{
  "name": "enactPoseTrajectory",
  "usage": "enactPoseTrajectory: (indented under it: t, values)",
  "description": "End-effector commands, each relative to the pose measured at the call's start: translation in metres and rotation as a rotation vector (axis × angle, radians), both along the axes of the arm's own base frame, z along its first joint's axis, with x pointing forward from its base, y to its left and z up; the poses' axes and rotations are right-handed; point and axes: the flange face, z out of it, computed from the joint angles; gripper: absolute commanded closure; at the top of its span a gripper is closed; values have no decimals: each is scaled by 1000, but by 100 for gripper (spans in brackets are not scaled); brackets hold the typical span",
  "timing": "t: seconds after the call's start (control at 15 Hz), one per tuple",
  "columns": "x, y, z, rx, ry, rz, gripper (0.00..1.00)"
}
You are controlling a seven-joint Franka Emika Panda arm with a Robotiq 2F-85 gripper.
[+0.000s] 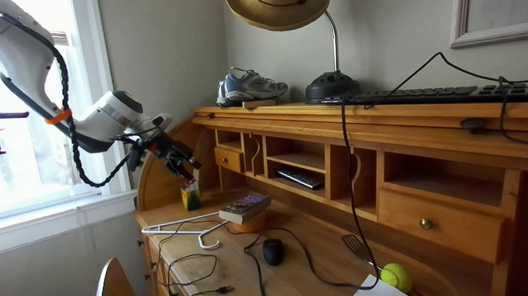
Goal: Pick up the purple book and put it back on the yellow masking tape
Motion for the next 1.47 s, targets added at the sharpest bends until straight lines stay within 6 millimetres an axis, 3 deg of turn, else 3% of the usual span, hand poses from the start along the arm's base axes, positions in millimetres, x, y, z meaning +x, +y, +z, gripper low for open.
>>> enactPoseTrajectory:
  t: [0.0,0.13,0.2,0.33,0.73,1.4]
  values:
    - [25,16,-56,-84,-4,27,0]
    - [36,22,-75,-76,-25,28,0]
    - [19,19,-60,-57,8,32,0]
    - [29,21,-74,-59,3,30,0]
    - [36,21,-73,-58,-8,28,0]
    - [99,21,-102,-63,-16,14,0]
